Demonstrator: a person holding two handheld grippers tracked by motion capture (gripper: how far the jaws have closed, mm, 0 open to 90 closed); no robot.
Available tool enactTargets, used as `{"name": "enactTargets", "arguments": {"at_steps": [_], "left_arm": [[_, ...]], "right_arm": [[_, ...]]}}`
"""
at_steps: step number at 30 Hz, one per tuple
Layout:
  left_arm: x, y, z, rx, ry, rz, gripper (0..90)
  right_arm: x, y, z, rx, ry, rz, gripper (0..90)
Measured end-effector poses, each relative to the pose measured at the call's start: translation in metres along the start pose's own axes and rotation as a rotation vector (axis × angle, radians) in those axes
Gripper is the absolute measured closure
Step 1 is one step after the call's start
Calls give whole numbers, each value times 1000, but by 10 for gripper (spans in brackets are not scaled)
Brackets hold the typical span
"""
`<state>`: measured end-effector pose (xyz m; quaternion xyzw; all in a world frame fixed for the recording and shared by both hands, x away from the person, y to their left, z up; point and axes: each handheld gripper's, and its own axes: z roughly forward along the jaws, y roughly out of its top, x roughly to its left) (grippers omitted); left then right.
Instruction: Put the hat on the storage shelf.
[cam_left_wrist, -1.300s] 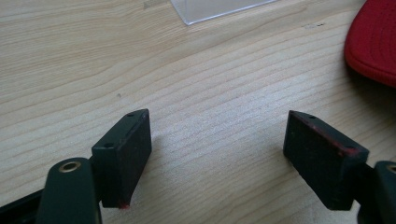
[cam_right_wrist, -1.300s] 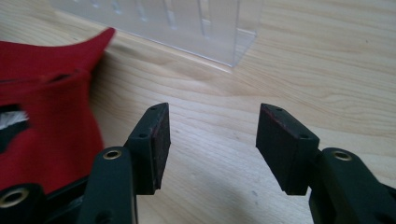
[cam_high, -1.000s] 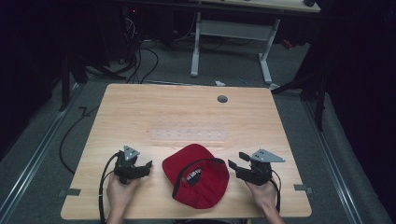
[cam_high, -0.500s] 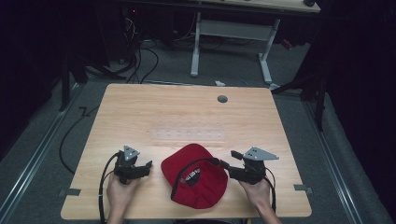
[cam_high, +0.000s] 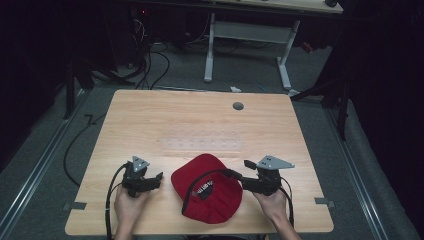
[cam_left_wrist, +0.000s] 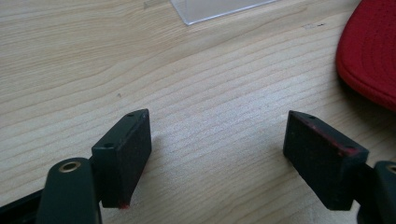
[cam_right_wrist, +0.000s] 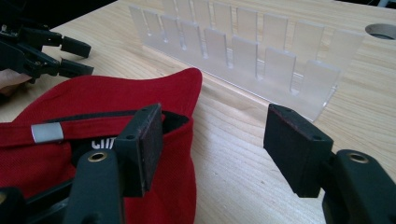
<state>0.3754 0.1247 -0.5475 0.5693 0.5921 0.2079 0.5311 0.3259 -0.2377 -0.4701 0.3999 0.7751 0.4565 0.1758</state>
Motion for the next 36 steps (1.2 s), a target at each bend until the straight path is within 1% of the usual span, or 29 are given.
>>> {"name": "enactTargets", "arguments": {"at_steps": [3, 7, 9, 12, 14, 15, 18, 20, 24, 28, 32, 36], "left_arm": [[0, 0, 0, 0, 0, 0, 238], [0, 0, 0, 0, 0, 0, 237], [0, 0, 0, 0, 0, 0, 237], [0, 0, 0, 0, 0, 0, 237], [0, 0, 0, 1, 0, 0, 237], [0, 0, 0, 0, 0, 0, 237], [0, 0, 0, 0, 0, 0, 238], [0, 0, 0, 0, 0, 0, 237], [0, 0, 0, 0, 0, 0, 237], [0, 0, 0, 0, 0, 0, 237], [0, 0, 0, 0, 1, 0, 237], [0, 0, 0, 0, 1, -1, 237]], "right_arm": [[1, 3, 1, -2, 6, -6, 369], [5, 6, 7, 20, 18, -23, 357], [5, 7, 11, 26, 29, -24, 349], [6, 7, 20, 58, 32, -25, 345], [7, 6, 31, 92, 49, -18, 344], [7, 6, 31, 92, 49, -18, 344], [6, 3, 40, 120, 61, -15, 349], [5, 1, 46, 140, 68, 0, 358], [1, -4, 56, 166, 96, 29, 404], [-1, -8, 63, 184, 110, 44, 468], [-1, -8, 65, 185, 117, 32, 545], [-1, -9, 66, 189, 136, 22, 643]]}}
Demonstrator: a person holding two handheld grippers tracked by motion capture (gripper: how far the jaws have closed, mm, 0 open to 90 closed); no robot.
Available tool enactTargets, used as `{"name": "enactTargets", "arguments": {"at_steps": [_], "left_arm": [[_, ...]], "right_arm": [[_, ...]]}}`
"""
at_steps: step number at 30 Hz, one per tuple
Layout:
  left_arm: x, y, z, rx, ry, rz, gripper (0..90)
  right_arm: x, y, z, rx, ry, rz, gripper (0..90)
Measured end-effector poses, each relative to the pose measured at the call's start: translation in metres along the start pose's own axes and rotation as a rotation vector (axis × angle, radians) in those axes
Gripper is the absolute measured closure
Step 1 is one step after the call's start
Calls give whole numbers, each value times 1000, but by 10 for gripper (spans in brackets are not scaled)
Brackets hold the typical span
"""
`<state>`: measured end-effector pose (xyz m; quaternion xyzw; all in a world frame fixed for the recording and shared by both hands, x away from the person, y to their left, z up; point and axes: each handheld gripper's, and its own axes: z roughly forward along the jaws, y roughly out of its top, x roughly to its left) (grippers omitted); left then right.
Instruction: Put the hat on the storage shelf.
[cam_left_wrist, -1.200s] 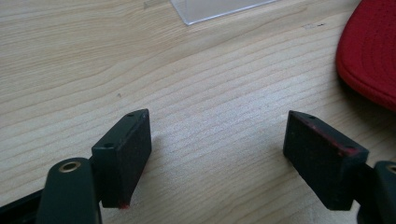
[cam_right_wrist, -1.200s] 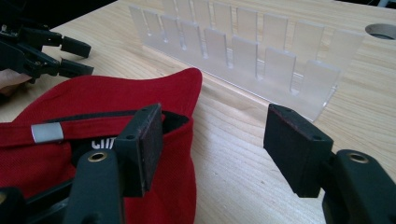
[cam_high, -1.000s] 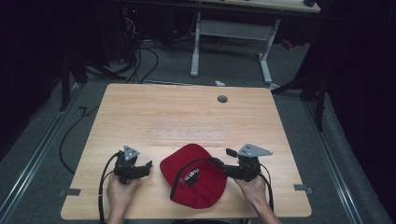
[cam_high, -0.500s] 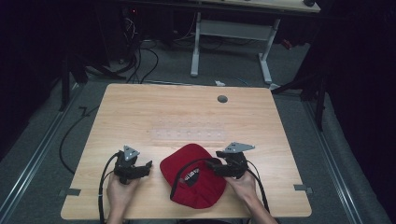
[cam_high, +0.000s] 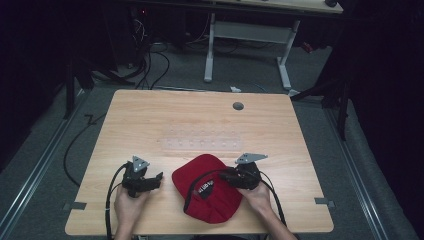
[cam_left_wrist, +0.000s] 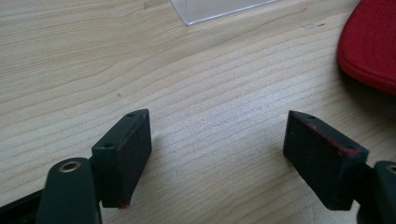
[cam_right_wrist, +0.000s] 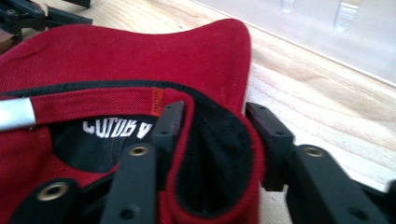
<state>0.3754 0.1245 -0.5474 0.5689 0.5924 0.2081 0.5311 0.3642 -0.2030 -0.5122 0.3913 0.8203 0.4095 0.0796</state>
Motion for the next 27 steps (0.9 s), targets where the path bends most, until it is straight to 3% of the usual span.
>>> {"name": "enactTargets", "arguments": {"at_steps": [6, 14, 21, 27], "left_arm": [[0, 0, 0, 0, 0, 1, 237], [0, 0, 0, 1, 0, 2, 236], [0, 0, 0, 0, -1, 1, 236], [0, 0, 0, -1, -1, 2, 233]], "right_arm": [[-3, 0, 0, -5, 47, 9, 733], [-3, 1, -4, -17, 81, 33, 788], [-2, 4, -12, -46, 83, 46, 800], [-1, 10, -25, -63, 57, 33, 804]]}}
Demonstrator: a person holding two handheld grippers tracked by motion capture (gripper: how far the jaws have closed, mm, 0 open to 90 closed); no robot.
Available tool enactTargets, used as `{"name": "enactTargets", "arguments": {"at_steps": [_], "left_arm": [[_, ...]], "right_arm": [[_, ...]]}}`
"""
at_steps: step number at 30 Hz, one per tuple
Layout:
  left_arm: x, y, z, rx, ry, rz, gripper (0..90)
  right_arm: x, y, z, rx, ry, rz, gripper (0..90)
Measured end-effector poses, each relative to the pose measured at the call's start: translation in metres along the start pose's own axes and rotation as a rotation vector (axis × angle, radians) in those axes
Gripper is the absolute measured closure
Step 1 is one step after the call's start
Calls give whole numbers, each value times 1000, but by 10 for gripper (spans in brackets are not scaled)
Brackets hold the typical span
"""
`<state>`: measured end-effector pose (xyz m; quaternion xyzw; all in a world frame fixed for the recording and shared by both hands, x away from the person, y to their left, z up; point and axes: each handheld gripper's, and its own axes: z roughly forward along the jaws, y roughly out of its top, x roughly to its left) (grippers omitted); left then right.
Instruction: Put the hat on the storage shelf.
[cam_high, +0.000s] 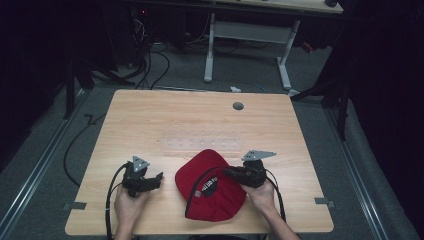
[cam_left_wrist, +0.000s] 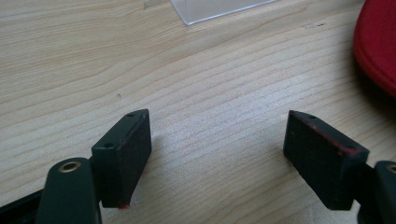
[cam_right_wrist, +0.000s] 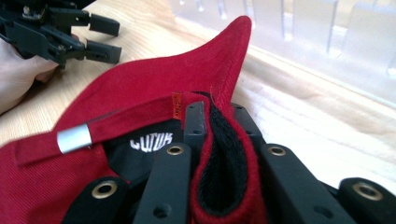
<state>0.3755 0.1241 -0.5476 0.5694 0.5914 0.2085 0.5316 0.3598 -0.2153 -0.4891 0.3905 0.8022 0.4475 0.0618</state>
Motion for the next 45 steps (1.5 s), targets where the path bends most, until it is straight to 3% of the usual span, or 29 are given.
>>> {"name": "enactTargets", "arguments": {"at_steps": [21, 23, 30, 40, 45], "left_arm": [[-1, -1, -1, -1, 1, -3, 232], [-2, -1, -2, 0, -5, 11, 236], [-16, -4, -12, 0, -76, 44, 223], [-59, -10, -29, -14, -206, 146, 208], [-76, -12, -33, -14, -262, 153, 208]], "right_arm": [[-5, 15, -25, -31, -37, 16, 808], [-6, 17, -27, -29, -42, 20, 808], [-9, 22, -36, -40, -69, 25, 808], [-13, 29, -44, -55, -79, 52, 808], [-13, 34, -45, -54, -79, 57, 808]]}}
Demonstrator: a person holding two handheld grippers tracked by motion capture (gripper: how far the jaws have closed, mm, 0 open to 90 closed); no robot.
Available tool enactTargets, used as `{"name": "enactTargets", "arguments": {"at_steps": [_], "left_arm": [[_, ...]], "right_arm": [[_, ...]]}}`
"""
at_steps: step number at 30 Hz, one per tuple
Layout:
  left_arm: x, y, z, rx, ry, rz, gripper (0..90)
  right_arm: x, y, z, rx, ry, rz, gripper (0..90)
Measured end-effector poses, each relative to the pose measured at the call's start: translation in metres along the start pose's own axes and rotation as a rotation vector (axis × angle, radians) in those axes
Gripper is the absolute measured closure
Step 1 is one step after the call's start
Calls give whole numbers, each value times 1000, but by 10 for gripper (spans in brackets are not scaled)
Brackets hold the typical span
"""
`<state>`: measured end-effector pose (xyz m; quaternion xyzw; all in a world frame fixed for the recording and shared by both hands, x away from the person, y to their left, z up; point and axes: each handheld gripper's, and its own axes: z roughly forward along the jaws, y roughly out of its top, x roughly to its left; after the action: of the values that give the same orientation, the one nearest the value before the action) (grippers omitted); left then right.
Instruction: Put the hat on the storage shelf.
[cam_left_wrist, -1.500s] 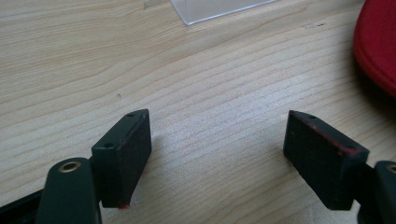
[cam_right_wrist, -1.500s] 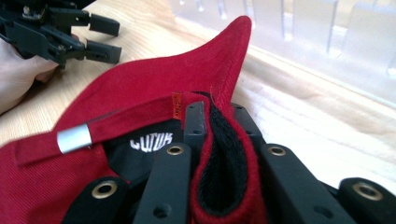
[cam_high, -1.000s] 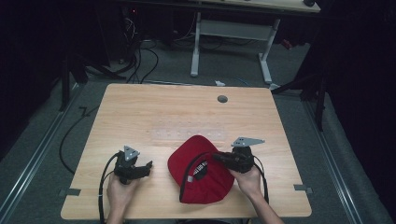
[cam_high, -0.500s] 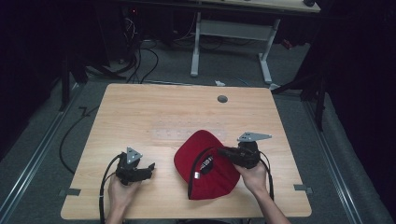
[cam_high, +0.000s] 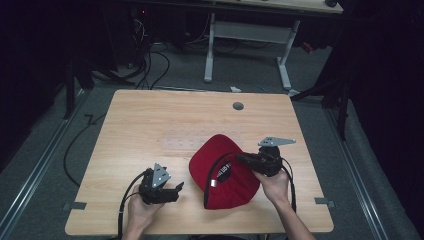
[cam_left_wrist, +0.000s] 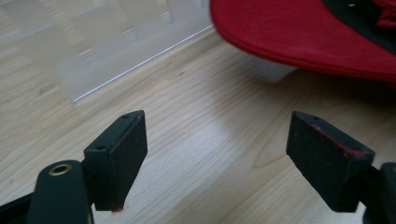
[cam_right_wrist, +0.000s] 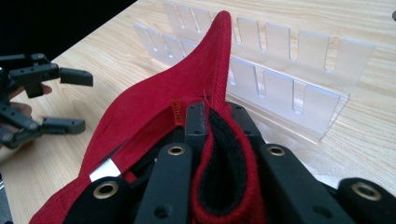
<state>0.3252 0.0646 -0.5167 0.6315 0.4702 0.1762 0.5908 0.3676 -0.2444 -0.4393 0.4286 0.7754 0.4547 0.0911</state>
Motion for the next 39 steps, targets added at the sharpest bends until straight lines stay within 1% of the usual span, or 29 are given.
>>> {"name": "enactTargets", "arguments": {"at_steps": [5, 8, 16, 20, 23, 25, 28, 29, 30, 33, 35, 36, 39], "left_arm": [[-10, 1, 3, 16, -22, 23, 195], [-16, 1, 7, 17, -31, 32, 189], [-26, 2, 14, 14, -52, 29, 183], [-30, 4, 16, 15, -58, 34, 179], [-33, 6, 19, 7, -65, 30, 178], [-35, 6, 20, 6, -68, 37, 176], [-37, 7, 21, -5, -55, 56, 164], [-37, 8, 21, -13, -54, 53, 164], [-37, 9, 20, -18, -54, 54, 164], [-39, 11, 19, -41, -49, 67, 163], [-39, 12, 17, -40, -52, 82, 163], [-39, 12, 18, -44, -50, 79, 164], [-40, 11, 18, -36, -47, 94, 165]], "right_arm": [[1, 6, 0, 0, 5, 7, 808], [2, 11, -1, -9, 9, 5, 808], [8, 25, -3, -23, 28, 8, 807], [9, 26, -2, -25, 29, 23, 808], [9, 26, -1, -25, 29, 22, 807], [10, 26, 0, -19, 29, 26, 807], [10, 25, 0, -13, 14, 26, 807], [9, 24, 0, -6, 4, 21, 806], [9, 24, 0, -6, 4, 21, 806], [8, 21, 1, 12, -15, 7, 806], [8, 21, 1, 23, -24, 2, 806], [8, 21, 1, 29, -29, 0, 806], [10, 21, 2, 48, -36, -8, 805]]}}
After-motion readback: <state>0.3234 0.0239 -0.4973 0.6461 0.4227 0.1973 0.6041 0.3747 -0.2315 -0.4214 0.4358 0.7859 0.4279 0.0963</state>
